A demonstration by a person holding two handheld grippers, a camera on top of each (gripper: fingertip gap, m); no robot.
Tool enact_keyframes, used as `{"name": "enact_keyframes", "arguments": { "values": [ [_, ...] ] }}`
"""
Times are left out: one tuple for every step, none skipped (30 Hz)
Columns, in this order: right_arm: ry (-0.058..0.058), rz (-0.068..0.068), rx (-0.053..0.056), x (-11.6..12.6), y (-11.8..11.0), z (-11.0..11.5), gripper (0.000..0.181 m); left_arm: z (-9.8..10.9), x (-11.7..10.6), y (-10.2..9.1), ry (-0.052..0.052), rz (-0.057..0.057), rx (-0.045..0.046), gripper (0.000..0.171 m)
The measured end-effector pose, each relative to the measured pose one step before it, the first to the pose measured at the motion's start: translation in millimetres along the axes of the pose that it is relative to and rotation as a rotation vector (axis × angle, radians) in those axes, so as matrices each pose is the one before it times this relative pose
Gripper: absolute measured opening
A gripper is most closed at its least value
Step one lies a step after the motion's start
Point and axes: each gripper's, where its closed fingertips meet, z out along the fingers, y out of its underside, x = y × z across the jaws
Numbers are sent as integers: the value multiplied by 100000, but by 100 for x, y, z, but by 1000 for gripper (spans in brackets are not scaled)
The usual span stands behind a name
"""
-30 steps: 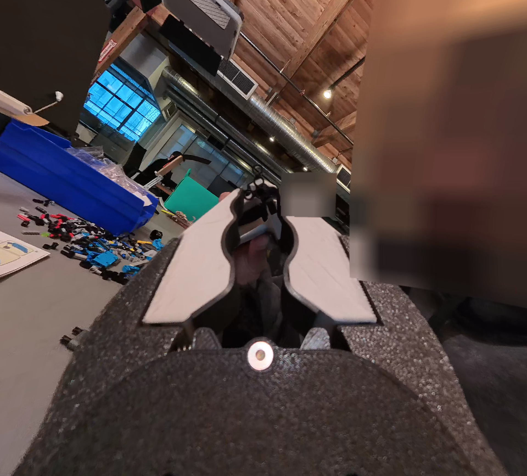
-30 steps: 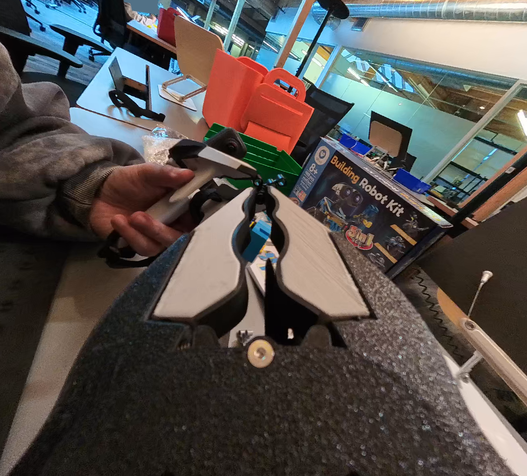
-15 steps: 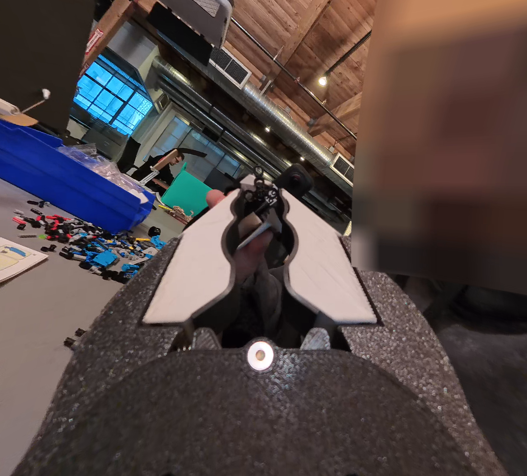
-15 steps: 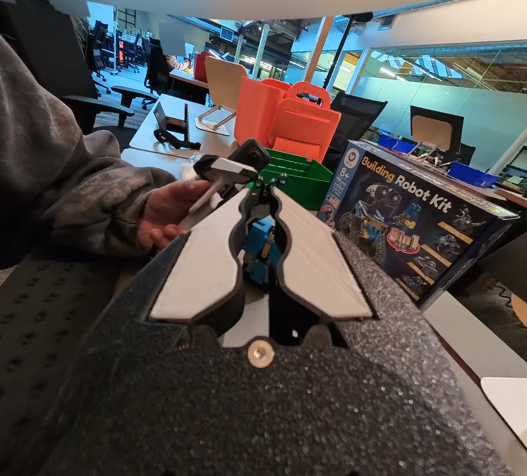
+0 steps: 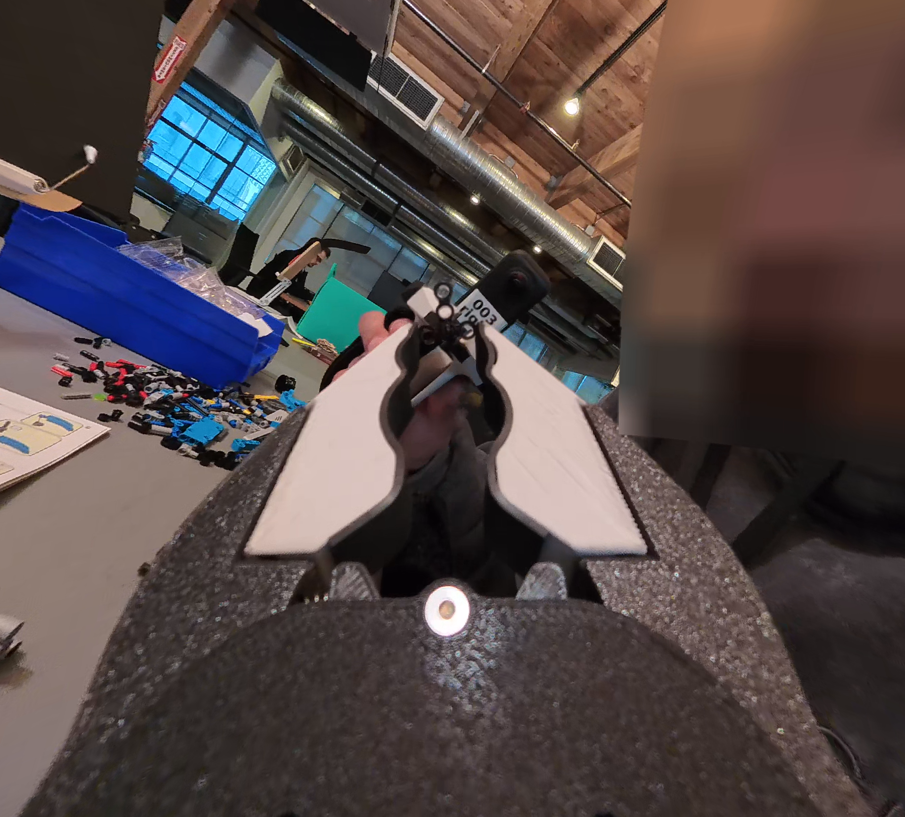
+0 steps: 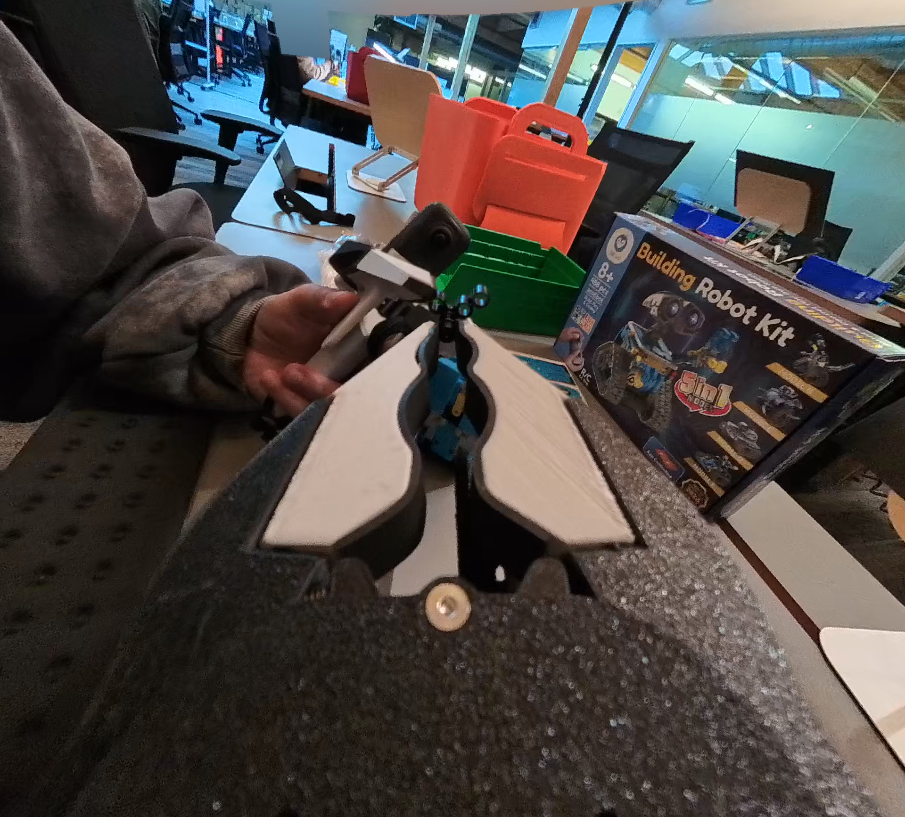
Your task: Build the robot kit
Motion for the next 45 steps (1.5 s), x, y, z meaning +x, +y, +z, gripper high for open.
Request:
{"name": "enact_keyframes", "arguments": {
  "values": [
    [113,-314,-635,-24,88,39,6,45,-22,132,-420,577,-452,23],
    [-151,20,-164,-40,26,48,6,56,-7,266,124,-192,-1279,25],
    [-392,665,17,-77,-8,98,5,32,48,90,720,-979,139,24],
    [-585,708,220,-69,-33,30,6,10,92,-95,1001,-1272,1359,23],
    [329,714,415,6,-85,-26,6,49,79,-42,669,-854,564,23],
    [404,-836,525,-7,-98,-29,6,36,59,-23,113,354,-228,23],
    [-356,104,-293,4,-14,7,6,1,21,-33,-345,1359,-384,23],
    [-1149,2016,421,4,-52,25,5,12,67,-35,-136,1481,-389,23],
    [-1896,2276,1168,-69,-107,-76,6,61,80,45,21,1192,-966,23],
    [-1636,1186,208,-12,17,-126,6,84,-36,94,-683,1317,-1488,23],
    [-1284,203,-1061,49,167,-146,6,64,-144,143,-1281,1580,-1710,23],
    [-1445,-427,-1913,53,259,-146,7,26,-210,206,-1593,1813,-2005,23],
    [-734,-804,-2358,154,298,-245,6,-48,-327,70,-2699,2844,-1278,23],
    [1856,-1543,-1315,556,157,-508,7,-228,-426,-302,-4072,4307,916,23],
    [4016,-2589,-1710,994,234,-726,6,-357,-675,-563,-6308,5043,2100,22],
    [4417,-3668,-4322,1127,692,-708,6,-325,-909,-395,-7981,5341,1079,22],
    [4915,-5172,-6492,1134,1142,-559,6,-174,-666,-5,-6682,6167,-684,22],
    [4665,-5364,-6181,962,1251,-359,6,9,-202,339,-4263,6945,-1941,22],
    [3013,-3873,-5325,632,1173,-132,6,170,61,603,-3215,6957,-3074,22],
    [1705,-1774,-4396,376,1001,70,6,266,330,694,-1727,6181,-3587,21],
    [503,-442,-3093,103,735,197,6,317,581,694,206,4865,-3759,20],
    [330,-54,-1392,-46,386,242,6,362,490,829,83,3812,-4759,19],
    [-114,-190,-44,-208,89,236,6,359,118,916,-1886,3461,-5536,19],
    [-496,-459,89,-367,-36,256,6,284,-190,884,-3416,3244,-5093,18],
    [-487,-453,293,-425,-127,302,6,224,-250,750,-3294,2646,-4011,18],
    [-1313,-159,412,-613,-197,364,6,155,-134,460,-1979,1461,-2234,18],
    [-1157,-338,395,-687,-222,420,6,88,-30,201,-690,-40,-741,19],
    [271,-890,125,-588,-188,474,6,44,-70,109,-323,-1180,-421,19],
    [906,-1078,-264,-523,-183,460,6,5,-173,83,-592,-1682,-501,19],
    [2094,-1763,-545,-322,-171,385,6,-2,-239,49,-626,-1788,-317,19],
    [3418,-2378,-675,-46,-159,240,6,-42,-212,-20,-210,-1821,145,19],
    [4114,-2291,-454,168,-159,130,7,-50,-285,-45,-571,-1920,341,19],
    [3022,-1938,-83,97,-130,82,6,-50,-398,5,-1411,-1665,105,19],
    [1260,-1602,-382,-62,-28,52,6,-48,-444,22,-1730,-1045,-2,19],
    [607,-926,-645,-65,40,79,6,-55,-319,-35,-1159,-641,338,19],
    [-143,25,-919,-103,112,108,7,-3,-90,-37,143,-632,375,19],
    [-942,502,158,-218,-54,53,6,41,16,62,517,-669,-242,19],
    [-744,187,1475,-210,-242,-40,6,18,36,30,408,-463,-2,19],
    [669,-728,97,30,-20,-31,6,-18,42,-18,374,-100,266,19],
    [423,-924,112,34,-50,-53,7,1,20,-14,139,18,27,19],
    [200,-296,13,33,-36,-26,7,7,-4,25,-46,55,-175,19],
    [-236,-19,-551,-40,72,41,7,4,-28,41,-186,91,-222,19],
    [204,-472,-370,2,72,44,6,-9,-22,-4,-75,-86,84,19],
    [558,-503,-537,27,90,56,7,-26,-74,-40,-228,-336,212,19],
    [-1,-558,-468,-55,98,73,7,-60,-180,-70,-892,-294,282,19]
  ]
}}
